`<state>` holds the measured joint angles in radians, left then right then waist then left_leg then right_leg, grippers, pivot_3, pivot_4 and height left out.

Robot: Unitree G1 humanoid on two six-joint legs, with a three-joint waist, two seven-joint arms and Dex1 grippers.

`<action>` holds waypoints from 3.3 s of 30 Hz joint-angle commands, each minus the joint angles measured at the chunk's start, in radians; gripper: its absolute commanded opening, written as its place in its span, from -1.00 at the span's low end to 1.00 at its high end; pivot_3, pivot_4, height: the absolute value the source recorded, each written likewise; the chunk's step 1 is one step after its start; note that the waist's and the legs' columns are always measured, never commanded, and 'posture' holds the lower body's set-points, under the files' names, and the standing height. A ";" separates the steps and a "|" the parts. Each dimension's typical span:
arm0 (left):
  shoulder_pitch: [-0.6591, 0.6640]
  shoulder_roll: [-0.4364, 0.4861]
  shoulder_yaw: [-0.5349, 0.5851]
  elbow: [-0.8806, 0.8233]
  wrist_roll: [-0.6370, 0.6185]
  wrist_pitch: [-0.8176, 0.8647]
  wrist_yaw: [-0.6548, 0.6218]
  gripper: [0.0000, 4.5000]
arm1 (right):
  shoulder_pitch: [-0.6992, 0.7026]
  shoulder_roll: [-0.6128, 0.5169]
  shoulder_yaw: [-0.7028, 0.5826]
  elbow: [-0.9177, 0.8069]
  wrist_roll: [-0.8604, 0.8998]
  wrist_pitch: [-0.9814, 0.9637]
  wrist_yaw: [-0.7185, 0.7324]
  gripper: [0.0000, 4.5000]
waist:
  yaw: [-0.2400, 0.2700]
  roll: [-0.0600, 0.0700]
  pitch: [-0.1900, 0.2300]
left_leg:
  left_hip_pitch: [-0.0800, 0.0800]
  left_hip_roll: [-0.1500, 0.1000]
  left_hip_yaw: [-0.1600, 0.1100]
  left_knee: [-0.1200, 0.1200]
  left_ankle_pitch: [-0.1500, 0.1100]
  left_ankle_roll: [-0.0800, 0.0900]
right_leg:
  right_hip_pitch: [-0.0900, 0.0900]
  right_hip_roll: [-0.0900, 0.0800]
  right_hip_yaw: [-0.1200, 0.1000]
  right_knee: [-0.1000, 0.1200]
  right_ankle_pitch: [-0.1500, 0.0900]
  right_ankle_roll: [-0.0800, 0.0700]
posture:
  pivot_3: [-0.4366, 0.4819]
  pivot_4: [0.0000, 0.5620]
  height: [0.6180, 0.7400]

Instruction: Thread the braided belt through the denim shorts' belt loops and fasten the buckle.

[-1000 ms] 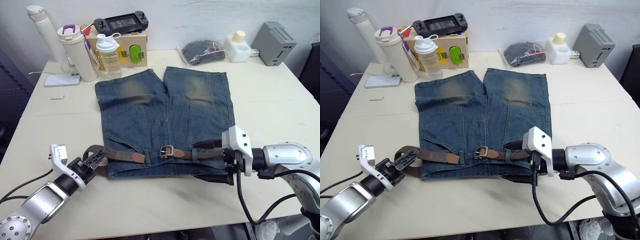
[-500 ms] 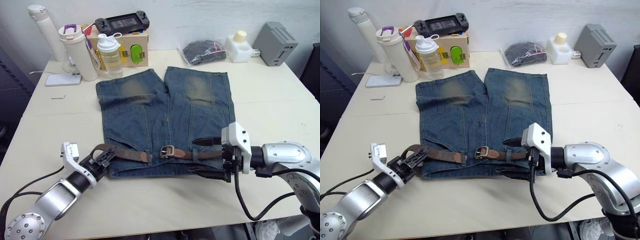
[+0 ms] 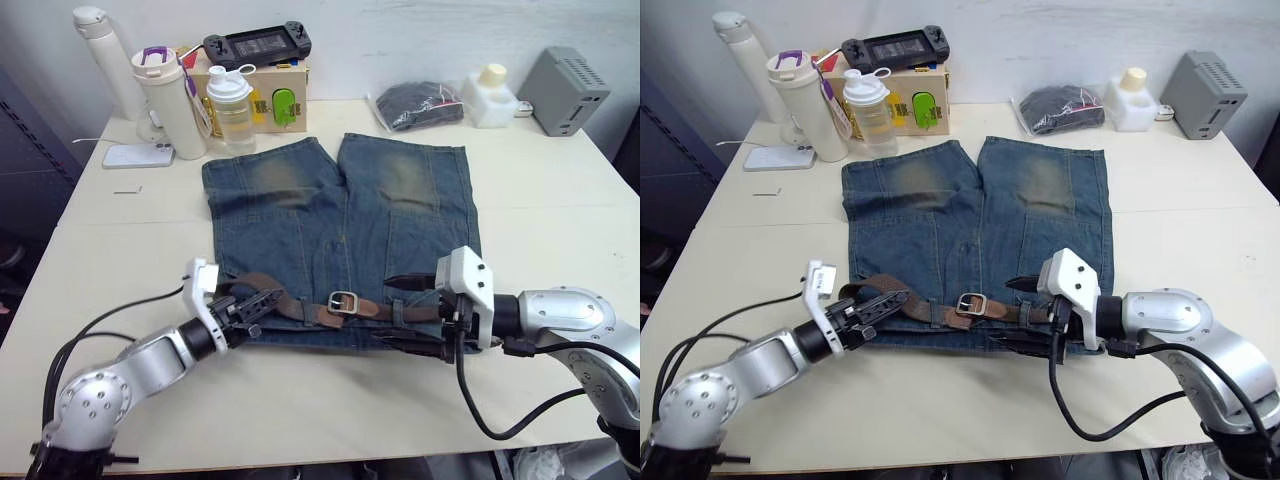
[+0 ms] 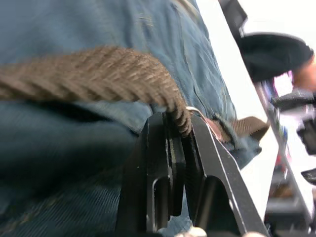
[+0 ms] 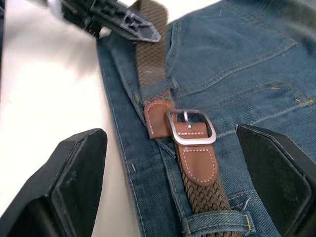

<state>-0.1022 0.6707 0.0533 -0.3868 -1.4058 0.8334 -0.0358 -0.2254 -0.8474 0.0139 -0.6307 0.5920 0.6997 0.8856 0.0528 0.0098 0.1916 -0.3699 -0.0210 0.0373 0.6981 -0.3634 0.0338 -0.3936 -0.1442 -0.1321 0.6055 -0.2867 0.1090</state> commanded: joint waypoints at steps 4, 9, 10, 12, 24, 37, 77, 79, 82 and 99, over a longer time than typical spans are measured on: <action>-0.038 0.010 -0.009 0.076 0.143 0.041 -0.156 -1.00 | 0.001 -0.003 0.041 -0.016 -0.120 -0.113 -0.016 0.97 | -0.003 0.000 0.000 | 0.000 0.002 0.000 -0.001 0.001 0.002 | 0.000 0.003 0.000 0.000 0.000 0.000 | -0.05 -0.47 0.18; -0.052 0.026 -0.073 0.081 0.320 0.019 -0.313 -1.00 | 0.008 0.003 0.084 -0.012 -0.222 -0.199 -0.026 0.97 | -0.001 0.000 0.000 | 0.001 0.003 0.000 0.000 0.001 0.001 | 0.000 0.008 0.000 -0.001 0.000 0.000 | -0.05 -0.47 0.18; -0.060 0.024 -0.094 0.088 0.360 0.005 -0.352 -1.00 | 0.011 -0.001 0.107 -0.011 -0.264 -0.235 -0.026 0.97 | 0.000 0.000 0.000 | 0.001 0.002 0.000 0.000 0.001 0.001 | 0.000 0.008 0.000 -0.001 0.000 0.000 | -0.05 -0.47 0.18; -0.085 0.004 -0.124 0.124 0.422 -0.019 -0.418 -1.00 | 0.014 0.001 0.155 0.001 -0.345 -0.311 -0.030 0.97 | 0.002 0.000 0.000 | 0.001 0.002 0.000 0.000 0.000 -0.002 | 0.001 0.008 0.001 -0.001 0.000 0.000 | -0.05 -0.47 0.18; -0.106 -0.072 -0.112 0.193 0.564 -0.038 -0.600 -1.00 | 0.046 0.047 0.314 0.145 -0.797 -0.791 -0.151 0.97 | 0.001 0.001 0.000 | 0.001 0.002 0.000 0.000 0.003 0.000 | 0.001 0.008 0.001 0.000 0.000 0.000 | -0.05 -0.47 0.18; -0.112 -0.094 -0.078 0.204 0.611 -0.013 -0.617 -1.00 | 0.042 0.097 0.318 0.202 -0.900 -0.914 -0.169 0.44 | -0.002 0.001 0.000 | 0.002 0.004 -0.001 0.000 0.004 0.000 | 0.001 0.009 0.001 0.001 0.000 0.000 | -0.05 -0.47 0.18; 0.213 0.020 -0.103 -0.125 0.916 -0.137 -0.516 -0.97 | 0.096 0.100 0.215 0.113 -0.813 -0.830 -0.098 -1.00 | -0.025 0.001 0.000 | 0.001 0.007 -0.001 0.000 0.002 -0.002 | 0.001 0.008 0.001 0.001 -0.001 -0.002 | -0.05 -0.47 0.18; 0.234 0.050 -0.165 -0.108 1.008 -0.189 -0.514 -0.97 | 0.091 0.096 0.187 0.070 -0.777 -0.791 -0.081 -1.00 | -0.026 0.001 0.000 | 0.001 0.007 -0.001 0.000 0.002 -0.002 | 0.001 0.008 0.001 0.001 -0.001 -0.002 | -0.05 -0.47 0.18; 0.251 0.058 -0.212 -0.077 1.089 -0.248 -0.509 -0.97 | 0.077 0.088 0.138 0.006 -0.722 -0.722 -0.056 -1.00 | -0.025 0.004 -0.002 | 0.002 0.007 -0.001 0.000 0.002 -0.002 | 0.001 0.007 0.002 0.000 -0.001 -0.002 | -0.05 -0.47 0.18; 0.232 0.007 -0.156 -0.013 1.117 -0.410 -0.551 -0.97 | -0.140 0.022 -0.072 0.131 -0.535 -0.566 -0.026 -1.00 | -0.008 0.008 -0.004 | 0.002 0.003 0.000 0.001 0.002 0.003 | 0.001 0.000 -0.001 0.002 -0.001 -0.002 | -0.05 -0.47 0.18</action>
<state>0.0969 0.6760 -0.1104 -0.4633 -0.3076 0.3968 -0.5800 -0.3590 -0.8207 -0.0397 -0.4810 0.0638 0.1518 0.8824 0.0451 0.0173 0.1876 -0.3676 -0.0178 0.0369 0.6987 -0.3616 0.0364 -0.3924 -0.1447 -0.1330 0.6079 -0.2875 0.1075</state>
